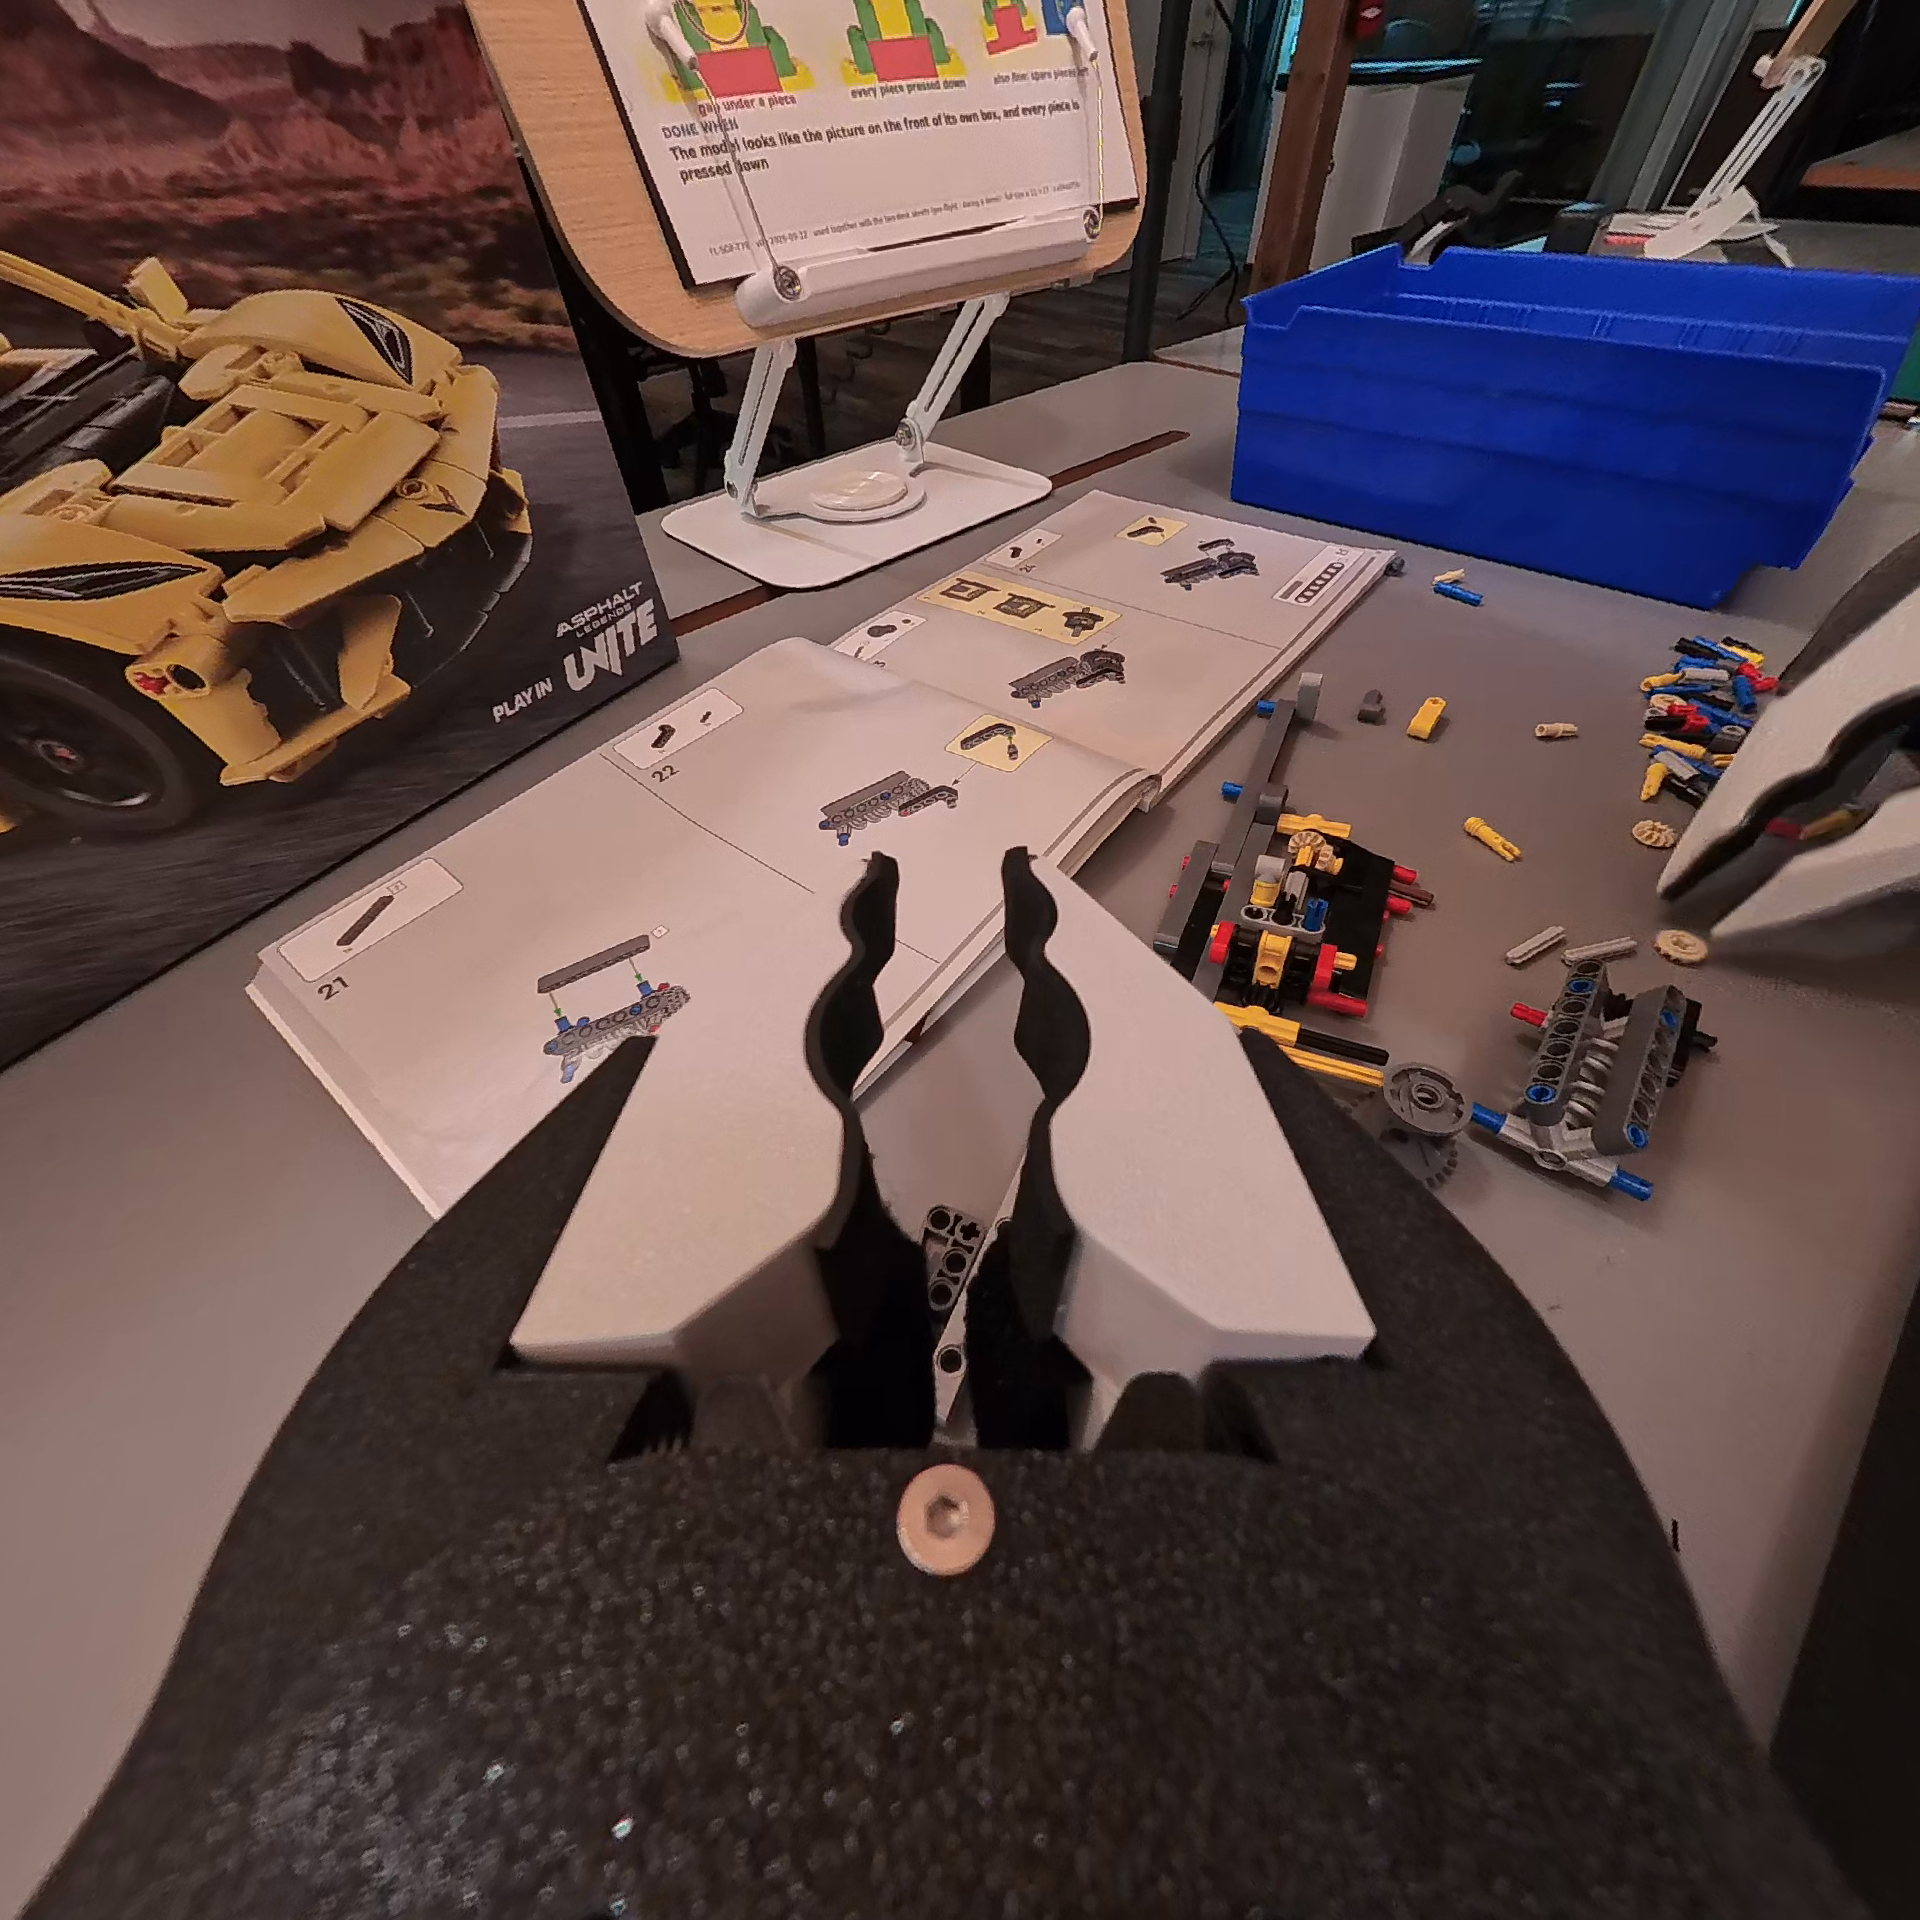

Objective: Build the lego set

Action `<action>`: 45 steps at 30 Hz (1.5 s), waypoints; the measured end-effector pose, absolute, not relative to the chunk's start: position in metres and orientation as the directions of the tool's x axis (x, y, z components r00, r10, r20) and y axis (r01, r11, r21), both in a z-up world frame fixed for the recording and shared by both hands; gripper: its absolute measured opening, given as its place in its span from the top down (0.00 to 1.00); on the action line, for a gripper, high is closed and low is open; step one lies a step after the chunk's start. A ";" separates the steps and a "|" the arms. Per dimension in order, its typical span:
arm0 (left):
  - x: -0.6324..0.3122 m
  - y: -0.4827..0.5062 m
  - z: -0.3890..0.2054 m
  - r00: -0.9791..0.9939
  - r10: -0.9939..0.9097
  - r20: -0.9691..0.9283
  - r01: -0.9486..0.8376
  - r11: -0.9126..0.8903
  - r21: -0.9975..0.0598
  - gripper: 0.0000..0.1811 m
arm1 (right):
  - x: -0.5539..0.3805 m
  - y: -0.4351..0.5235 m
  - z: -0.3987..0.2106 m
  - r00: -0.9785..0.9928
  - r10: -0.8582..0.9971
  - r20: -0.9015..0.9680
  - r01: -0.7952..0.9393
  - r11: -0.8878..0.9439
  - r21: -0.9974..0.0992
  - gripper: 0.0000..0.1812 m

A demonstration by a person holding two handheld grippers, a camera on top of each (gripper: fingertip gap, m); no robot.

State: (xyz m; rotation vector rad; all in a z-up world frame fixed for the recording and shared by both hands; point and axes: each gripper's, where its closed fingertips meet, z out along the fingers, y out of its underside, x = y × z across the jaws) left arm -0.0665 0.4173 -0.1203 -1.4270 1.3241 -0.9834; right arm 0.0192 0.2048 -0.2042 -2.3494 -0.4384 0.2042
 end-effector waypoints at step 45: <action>-0.065 0.415 -0.127 0.092 -0.994 -0.054 -0.286 0.025 -0.958 0.89 | 0.147 0.144 -0.202 0.998 -0.058 0.038 -0.016 -0.726 -0.687 0.94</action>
